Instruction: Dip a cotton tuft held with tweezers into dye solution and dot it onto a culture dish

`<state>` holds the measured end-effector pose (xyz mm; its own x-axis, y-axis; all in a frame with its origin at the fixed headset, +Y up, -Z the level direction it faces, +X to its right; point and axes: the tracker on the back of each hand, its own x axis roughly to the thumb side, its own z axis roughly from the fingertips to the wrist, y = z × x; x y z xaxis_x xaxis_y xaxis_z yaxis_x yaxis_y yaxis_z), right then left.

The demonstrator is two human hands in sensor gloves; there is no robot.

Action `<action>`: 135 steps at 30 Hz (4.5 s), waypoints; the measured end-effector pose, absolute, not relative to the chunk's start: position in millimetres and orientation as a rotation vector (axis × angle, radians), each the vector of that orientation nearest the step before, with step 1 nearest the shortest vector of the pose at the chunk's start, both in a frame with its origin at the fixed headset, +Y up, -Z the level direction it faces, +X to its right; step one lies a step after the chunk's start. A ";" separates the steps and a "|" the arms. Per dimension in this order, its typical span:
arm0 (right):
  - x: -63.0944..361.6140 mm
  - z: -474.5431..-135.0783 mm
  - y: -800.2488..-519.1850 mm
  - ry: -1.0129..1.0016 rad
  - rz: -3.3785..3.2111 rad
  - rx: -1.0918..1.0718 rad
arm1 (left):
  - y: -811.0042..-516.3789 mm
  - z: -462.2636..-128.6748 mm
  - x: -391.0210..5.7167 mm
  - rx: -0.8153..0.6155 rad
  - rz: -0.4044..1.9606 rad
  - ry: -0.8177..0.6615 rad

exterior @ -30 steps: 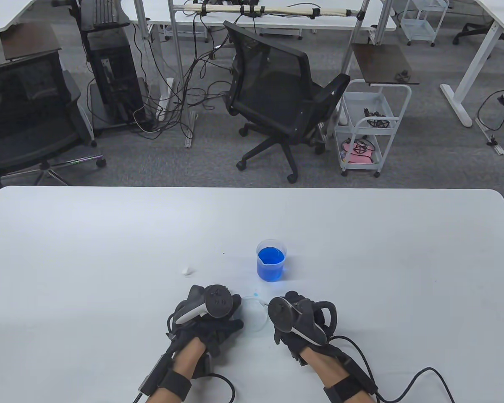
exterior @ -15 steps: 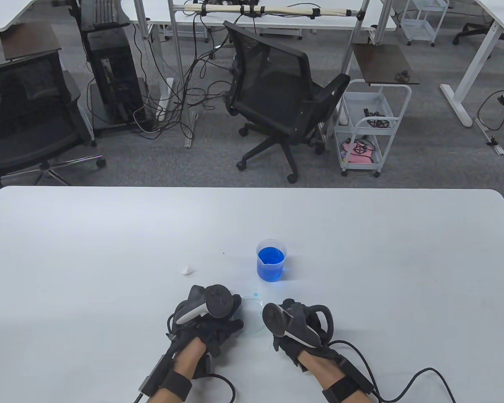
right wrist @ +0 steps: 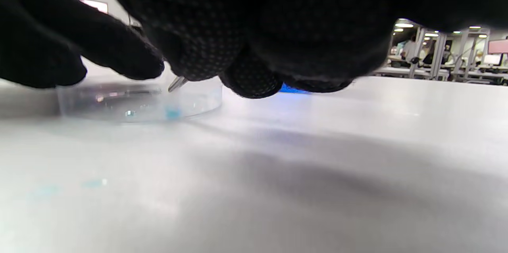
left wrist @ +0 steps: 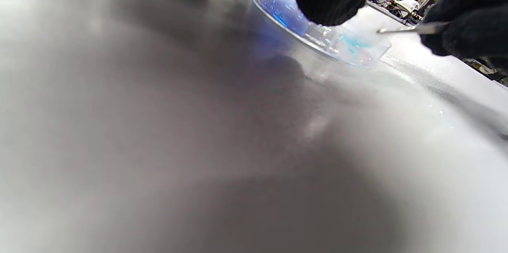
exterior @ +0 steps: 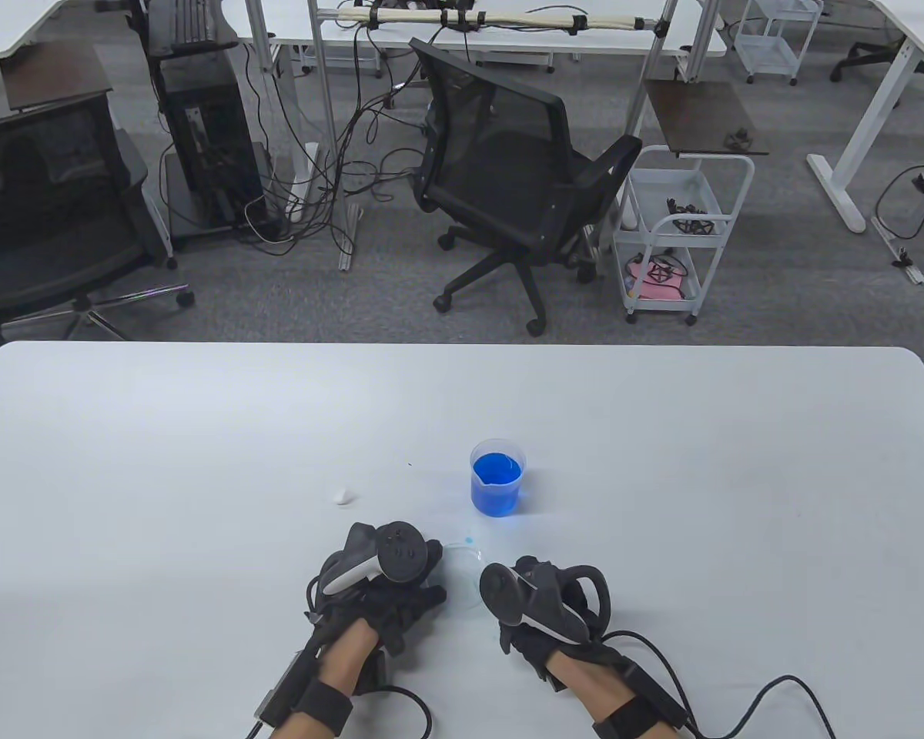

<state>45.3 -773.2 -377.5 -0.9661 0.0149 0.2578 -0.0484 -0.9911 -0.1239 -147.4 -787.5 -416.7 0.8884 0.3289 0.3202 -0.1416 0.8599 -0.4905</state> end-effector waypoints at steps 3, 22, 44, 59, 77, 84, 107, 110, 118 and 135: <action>46.2 -377.7 -771.5 -0.218 3.068 0.397 | -787.7 -416.8 -147.5 -0.476 0.255 -0.410; 36.9 -370.8 -774.0 -0.197 3.051 0.462 | -787.8 -416.7 -147.2 -0.479 0.251 -0.405; 24.1 -371.3 -774.0 -0.230 3.043 0.508 | -788.0 -416.2 -145.8 -0.482 0.244 -0.402; 33.3 -377.7 -749.8 -0.414 2.970 0.408 | -788.9 -416.3 -146.2 -0.489 0.259 -0.399; 28.2 -384.2 -754.2 -0.435 2.996 0.404 | -789.4 -416.4 -146.7 -0.492 0.267 -0.397; 31.5 -388.7 -756.9 -0.410 3.012 0.385 | -789.4 -416.5 -147.0 -0.493 0.265 -0.396; 45.1 -392.5 -755.3 -0.389 3.003 0.319 | -788.8 -416.5 -146.0 -0.498 0.256 -0.385; 42.2 -395.6 -767.0 -0.335 3.042 0.330 | -788.7 -416.7 -146.0 -0.499 0.254 -0.386; 39.8 -396.4 -772.9 -0.315 3.062 0.338 | -788.9 -416.9 -146.3 -0.503 0.260 -0.387; 49.0 -382.7 -769.6 -0.309 3.063 0.330 | -788.9 -417.1 -146.1 -0.506 0.256 -0.385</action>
<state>49.0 -769.6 -382.7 -0.9762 0.0241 0.2155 -0.0666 -0.9791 -0.1923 -146.1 -788.9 -417.1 0.8973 0.3299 0.2932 -0.1426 0.8454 -0.5147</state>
